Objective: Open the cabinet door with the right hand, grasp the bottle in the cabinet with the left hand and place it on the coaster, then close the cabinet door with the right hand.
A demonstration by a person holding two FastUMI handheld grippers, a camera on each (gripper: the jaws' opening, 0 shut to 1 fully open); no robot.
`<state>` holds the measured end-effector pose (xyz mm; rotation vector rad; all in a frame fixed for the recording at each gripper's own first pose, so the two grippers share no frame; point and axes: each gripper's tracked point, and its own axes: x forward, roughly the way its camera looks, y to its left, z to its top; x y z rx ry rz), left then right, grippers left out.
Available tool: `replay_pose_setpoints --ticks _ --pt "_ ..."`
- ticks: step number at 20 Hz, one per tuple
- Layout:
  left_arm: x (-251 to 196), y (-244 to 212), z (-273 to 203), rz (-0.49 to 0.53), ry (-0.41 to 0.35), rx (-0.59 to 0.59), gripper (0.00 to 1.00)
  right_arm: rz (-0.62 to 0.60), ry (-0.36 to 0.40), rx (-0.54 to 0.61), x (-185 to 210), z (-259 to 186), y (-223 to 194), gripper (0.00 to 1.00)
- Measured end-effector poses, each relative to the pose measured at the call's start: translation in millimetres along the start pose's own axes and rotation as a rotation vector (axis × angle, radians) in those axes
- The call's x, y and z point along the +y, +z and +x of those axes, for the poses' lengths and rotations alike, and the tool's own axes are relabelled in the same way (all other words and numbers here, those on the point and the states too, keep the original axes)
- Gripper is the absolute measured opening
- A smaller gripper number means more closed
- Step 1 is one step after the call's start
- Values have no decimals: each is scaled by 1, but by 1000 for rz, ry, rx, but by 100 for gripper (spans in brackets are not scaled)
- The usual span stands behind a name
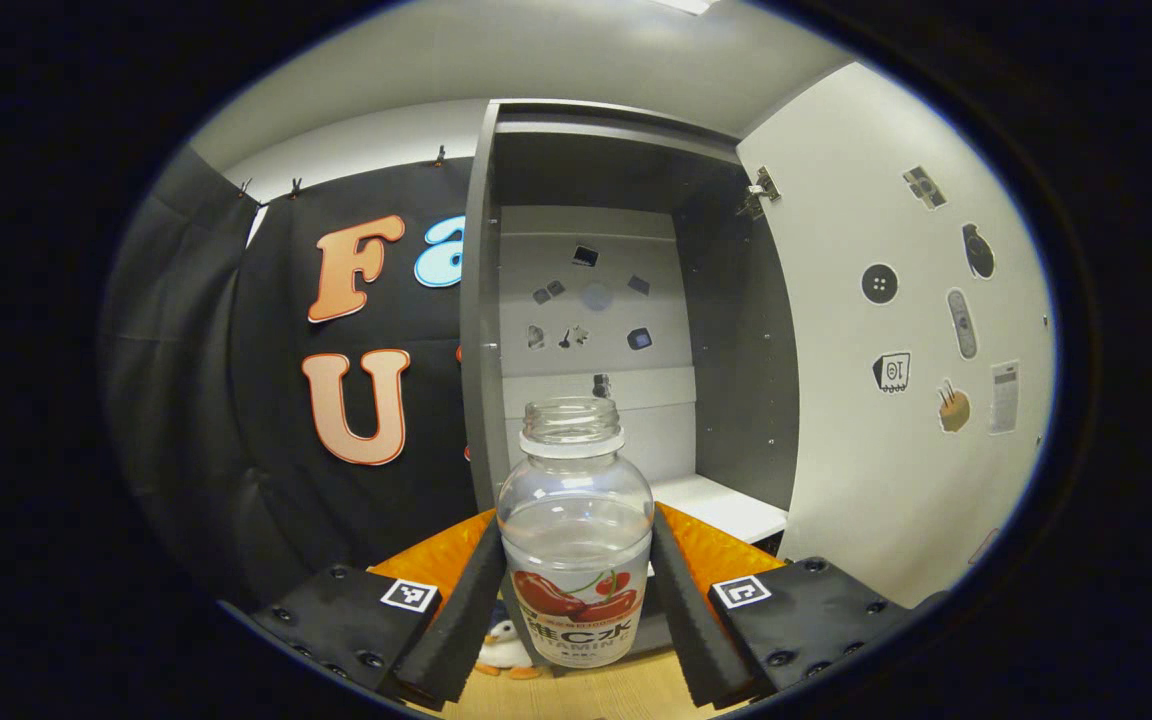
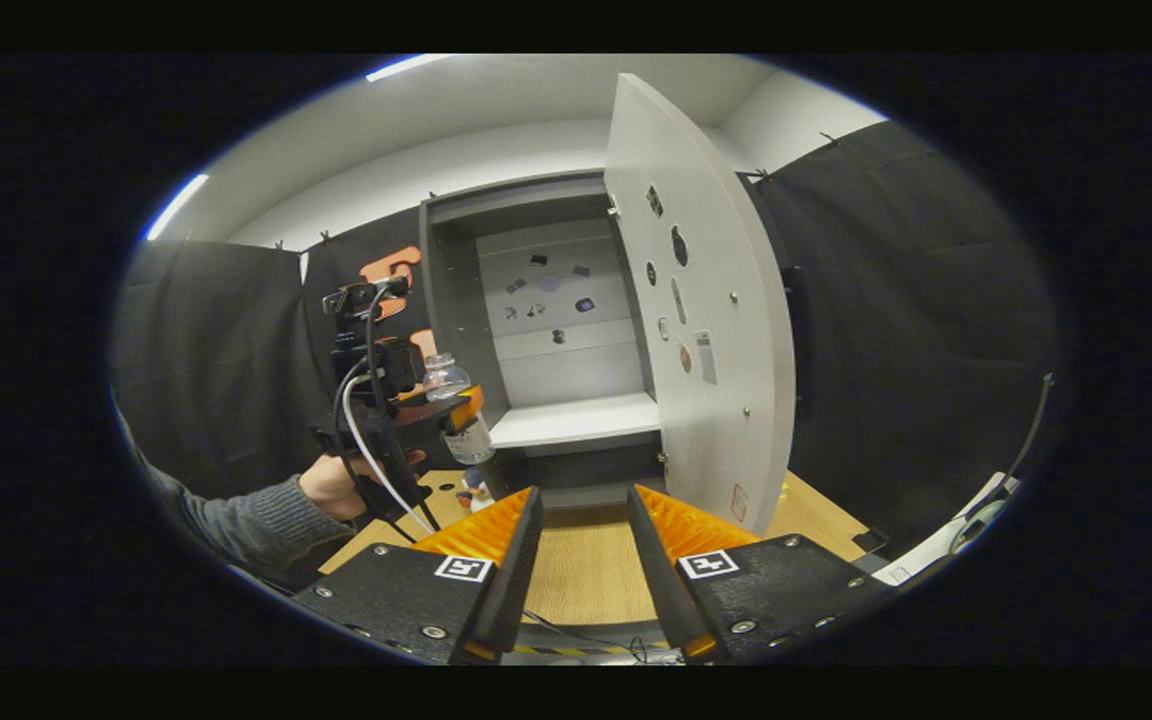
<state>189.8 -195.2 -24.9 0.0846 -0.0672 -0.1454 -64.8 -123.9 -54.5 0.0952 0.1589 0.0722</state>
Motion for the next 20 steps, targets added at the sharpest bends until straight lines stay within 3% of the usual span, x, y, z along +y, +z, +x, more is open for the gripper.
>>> replay_pose_setpoints --ticks 9,20 --pt "1 -98 -74 -7 64 105 86 -3 11 114 -3 -20 -49 53" --pt "-5 -256 -115 0 83 246 85 40 -65 307 -34 -1 -115 54"
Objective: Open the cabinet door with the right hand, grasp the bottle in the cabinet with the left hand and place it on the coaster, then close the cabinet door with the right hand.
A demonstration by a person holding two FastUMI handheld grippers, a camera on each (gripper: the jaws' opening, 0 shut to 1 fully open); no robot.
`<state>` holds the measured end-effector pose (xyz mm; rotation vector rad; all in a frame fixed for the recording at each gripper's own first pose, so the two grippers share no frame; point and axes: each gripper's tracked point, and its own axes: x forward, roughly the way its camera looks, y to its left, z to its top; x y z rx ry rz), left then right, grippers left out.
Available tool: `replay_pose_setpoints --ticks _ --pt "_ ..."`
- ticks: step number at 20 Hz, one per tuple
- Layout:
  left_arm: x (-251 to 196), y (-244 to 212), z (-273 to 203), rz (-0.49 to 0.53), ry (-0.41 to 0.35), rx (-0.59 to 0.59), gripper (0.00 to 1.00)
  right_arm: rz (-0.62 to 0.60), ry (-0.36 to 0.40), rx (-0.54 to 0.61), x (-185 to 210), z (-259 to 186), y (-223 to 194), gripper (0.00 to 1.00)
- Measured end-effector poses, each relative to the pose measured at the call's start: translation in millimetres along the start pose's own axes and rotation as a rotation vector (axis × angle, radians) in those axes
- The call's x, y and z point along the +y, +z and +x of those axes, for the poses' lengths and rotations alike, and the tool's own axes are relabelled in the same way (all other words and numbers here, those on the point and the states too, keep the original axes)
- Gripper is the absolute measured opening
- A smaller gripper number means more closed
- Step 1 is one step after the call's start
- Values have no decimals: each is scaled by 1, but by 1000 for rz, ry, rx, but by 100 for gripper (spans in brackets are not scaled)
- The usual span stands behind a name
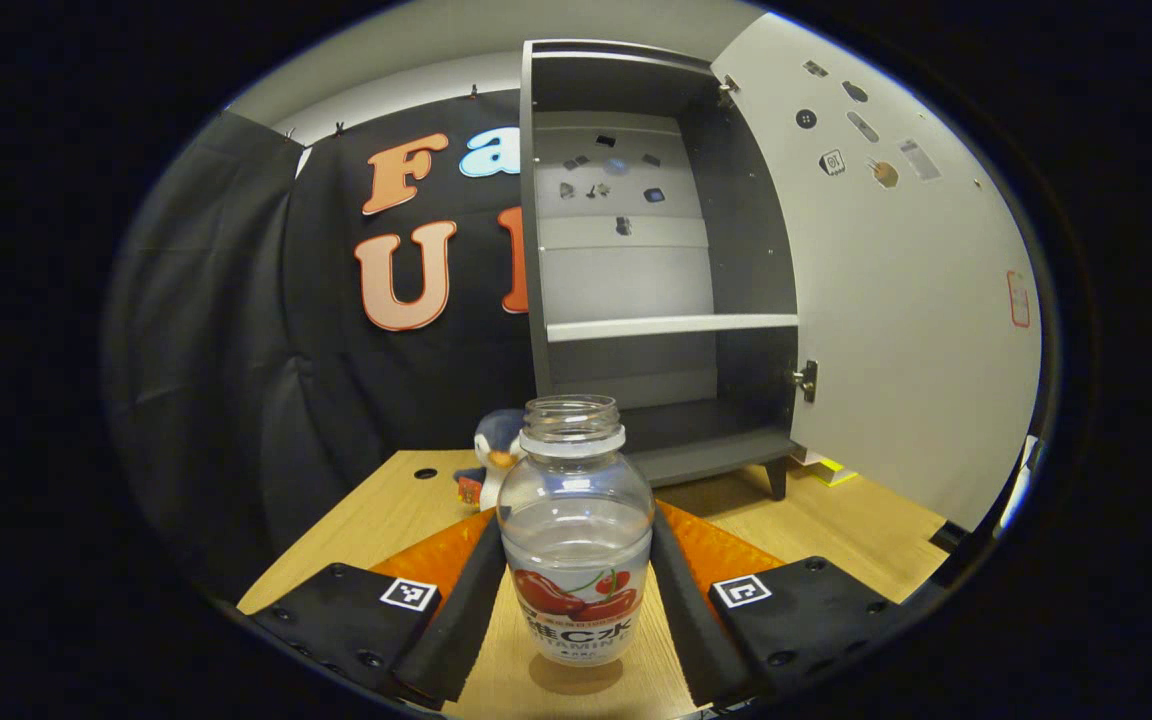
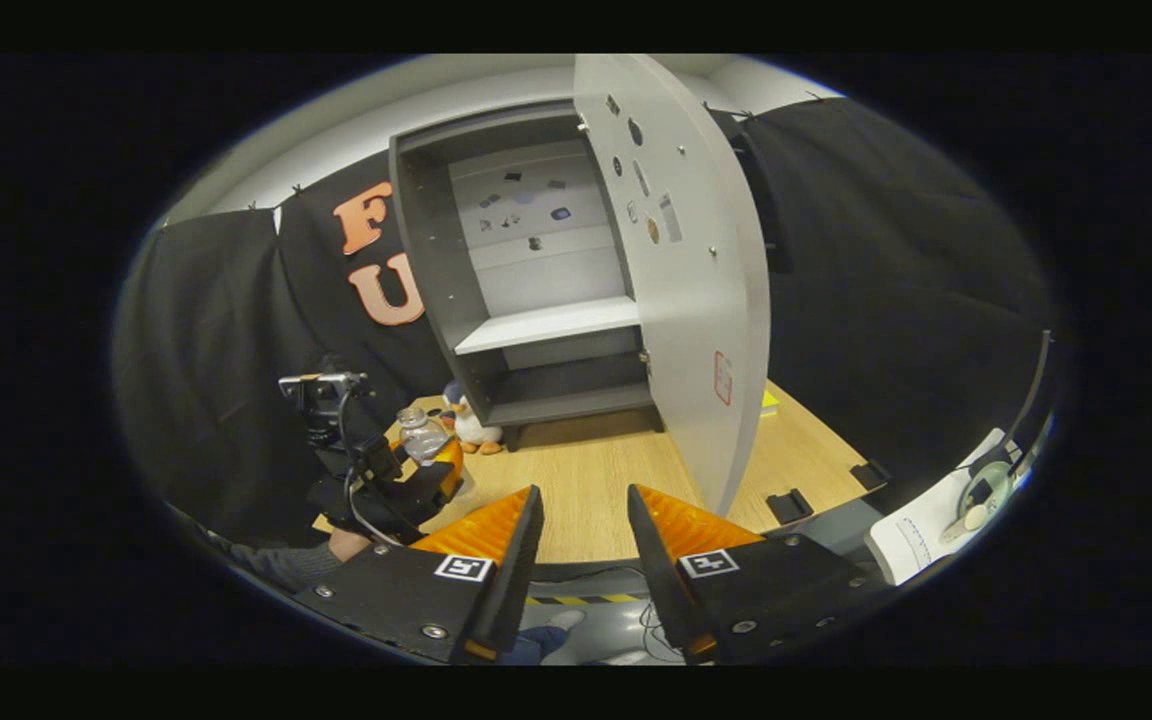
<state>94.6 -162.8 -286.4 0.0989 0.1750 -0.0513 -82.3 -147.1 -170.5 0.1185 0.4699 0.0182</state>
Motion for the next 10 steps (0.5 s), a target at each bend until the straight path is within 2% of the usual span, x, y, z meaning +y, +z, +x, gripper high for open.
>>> replay_pose_setpoints --ticks 10 --pt "12 -82 16 10 26 52 86 -10 -16 157 5 36 -44 54"
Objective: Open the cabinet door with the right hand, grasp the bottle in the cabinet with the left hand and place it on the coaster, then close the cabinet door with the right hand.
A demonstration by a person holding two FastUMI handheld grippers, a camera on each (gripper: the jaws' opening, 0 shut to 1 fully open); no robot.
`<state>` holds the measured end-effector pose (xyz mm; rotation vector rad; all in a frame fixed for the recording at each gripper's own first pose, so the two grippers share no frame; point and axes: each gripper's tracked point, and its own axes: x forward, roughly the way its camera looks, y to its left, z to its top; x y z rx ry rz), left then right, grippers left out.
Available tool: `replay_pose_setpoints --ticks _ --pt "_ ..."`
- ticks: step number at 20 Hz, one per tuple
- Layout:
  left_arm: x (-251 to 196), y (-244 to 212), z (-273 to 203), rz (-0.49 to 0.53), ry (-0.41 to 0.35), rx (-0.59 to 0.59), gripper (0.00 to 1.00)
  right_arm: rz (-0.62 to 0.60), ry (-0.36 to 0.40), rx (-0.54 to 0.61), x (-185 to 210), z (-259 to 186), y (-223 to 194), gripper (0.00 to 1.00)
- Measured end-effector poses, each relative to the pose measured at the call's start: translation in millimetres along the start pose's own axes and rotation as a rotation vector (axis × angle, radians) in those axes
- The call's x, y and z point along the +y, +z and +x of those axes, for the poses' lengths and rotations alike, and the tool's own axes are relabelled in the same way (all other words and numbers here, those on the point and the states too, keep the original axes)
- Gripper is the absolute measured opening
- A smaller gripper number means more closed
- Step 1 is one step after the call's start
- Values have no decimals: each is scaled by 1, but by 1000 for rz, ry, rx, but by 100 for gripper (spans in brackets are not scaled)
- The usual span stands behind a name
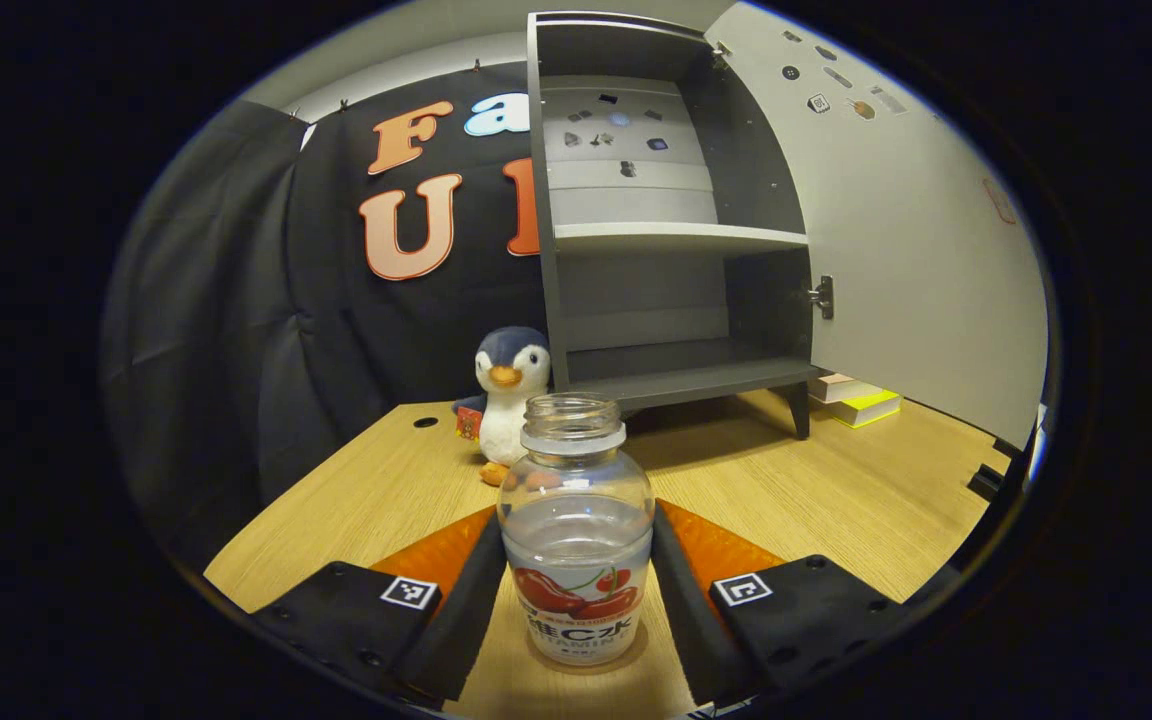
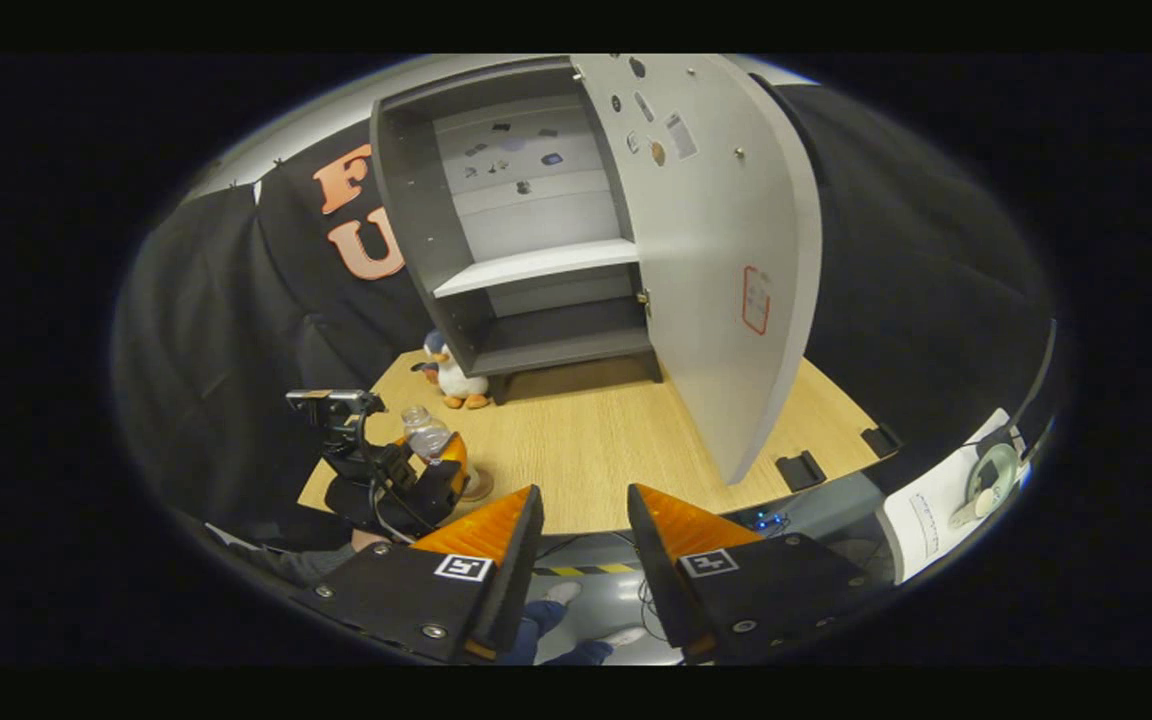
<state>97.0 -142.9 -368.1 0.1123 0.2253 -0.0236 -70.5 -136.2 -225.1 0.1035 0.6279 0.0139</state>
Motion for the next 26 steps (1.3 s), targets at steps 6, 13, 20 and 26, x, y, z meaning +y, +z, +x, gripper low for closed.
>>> replay_pose_setpoints --ticks 6,13,20,26 --pt "6 -1 7 2 6 -11 86 -10 12 20 9 7 -1 54" --pt "3 -3 -6 9 2 -3 87 -9 24 14 12 5 -1 54" --pt "4 7 -9 -4 3 -14 92 4 31 5 10 3 -1 54" --pt "10 27 -16 0 20 -39 97 14 56 -11 12 2 -1 54"
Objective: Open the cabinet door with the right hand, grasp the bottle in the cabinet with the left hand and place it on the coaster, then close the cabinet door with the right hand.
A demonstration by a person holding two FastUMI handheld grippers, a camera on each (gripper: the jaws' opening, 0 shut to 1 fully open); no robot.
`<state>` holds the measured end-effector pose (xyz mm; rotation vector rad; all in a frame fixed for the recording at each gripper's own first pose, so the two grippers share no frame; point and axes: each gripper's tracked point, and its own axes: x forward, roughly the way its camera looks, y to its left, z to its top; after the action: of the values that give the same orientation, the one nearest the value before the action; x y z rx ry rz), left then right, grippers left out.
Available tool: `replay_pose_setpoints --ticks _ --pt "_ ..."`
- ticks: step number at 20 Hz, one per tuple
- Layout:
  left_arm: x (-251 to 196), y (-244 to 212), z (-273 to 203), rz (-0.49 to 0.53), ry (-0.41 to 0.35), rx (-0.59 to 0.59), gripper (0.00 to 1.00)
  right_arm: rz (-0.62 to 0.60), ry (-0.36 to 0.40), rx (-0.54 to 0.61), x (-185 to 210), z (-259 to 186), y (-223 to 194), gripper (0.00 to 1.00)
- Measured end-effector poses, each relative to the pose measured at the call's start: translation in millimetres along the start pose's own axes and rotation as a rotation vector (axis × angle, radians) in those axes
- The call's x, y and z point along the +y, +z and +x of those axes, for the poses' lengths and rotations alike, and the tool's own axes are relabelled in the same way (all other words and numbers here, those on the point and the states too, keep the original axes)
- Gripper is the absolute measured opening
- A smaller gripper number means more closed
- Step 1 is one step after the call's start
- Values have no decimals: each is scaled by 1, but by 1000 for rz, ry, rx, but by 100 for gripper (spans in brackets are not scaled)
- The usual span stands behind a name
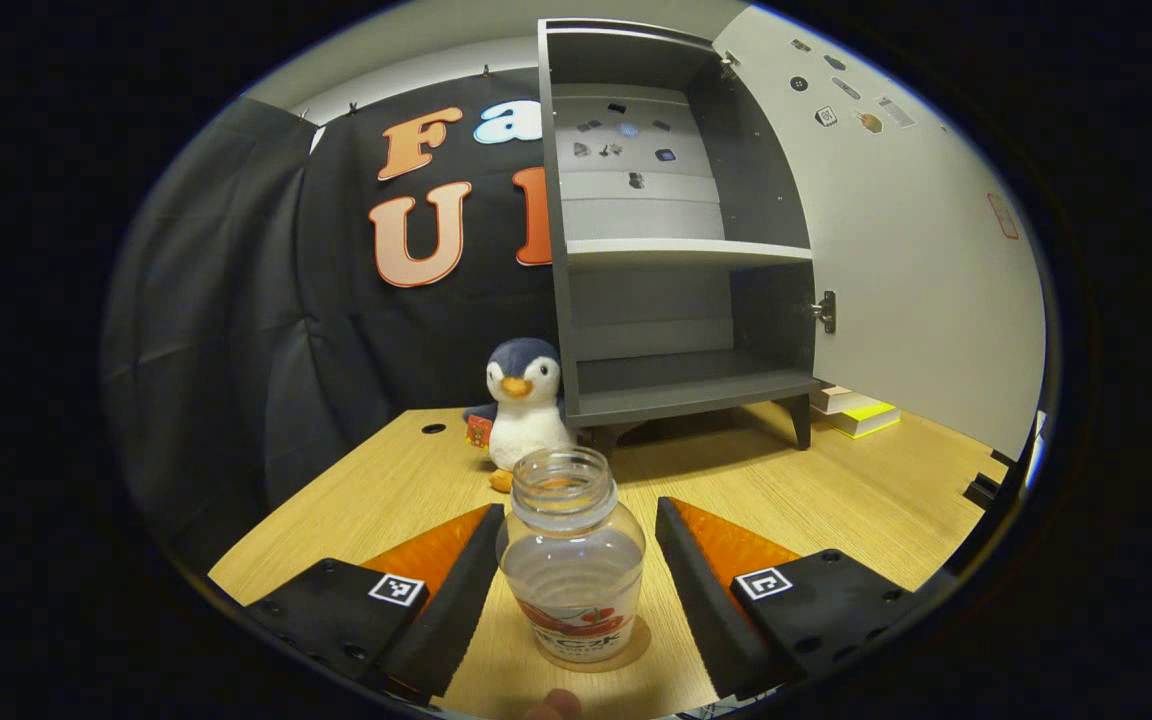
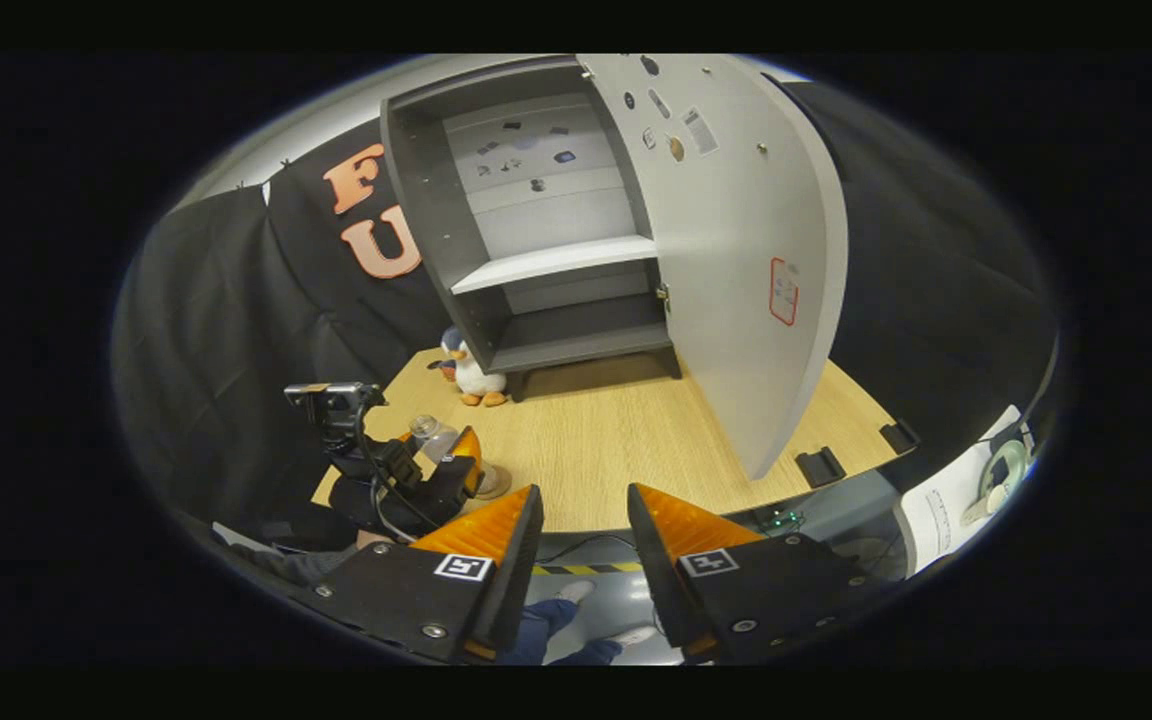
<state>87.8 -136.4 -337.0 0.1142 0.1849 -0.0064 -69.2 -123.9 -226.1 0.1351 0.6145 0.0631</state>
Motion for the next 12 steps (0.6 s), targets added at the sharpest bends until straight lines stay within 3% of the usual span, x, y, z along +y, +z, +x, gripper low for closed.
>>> replay_pose_setpoints --ticks 8,12 --pt "4 53 -23 19 15 -68 97 16 36 -57 0 -25 10 54" --pt "-1 90 -43 5 9 -95 96 20 36 -145 -8 -49 35 54"
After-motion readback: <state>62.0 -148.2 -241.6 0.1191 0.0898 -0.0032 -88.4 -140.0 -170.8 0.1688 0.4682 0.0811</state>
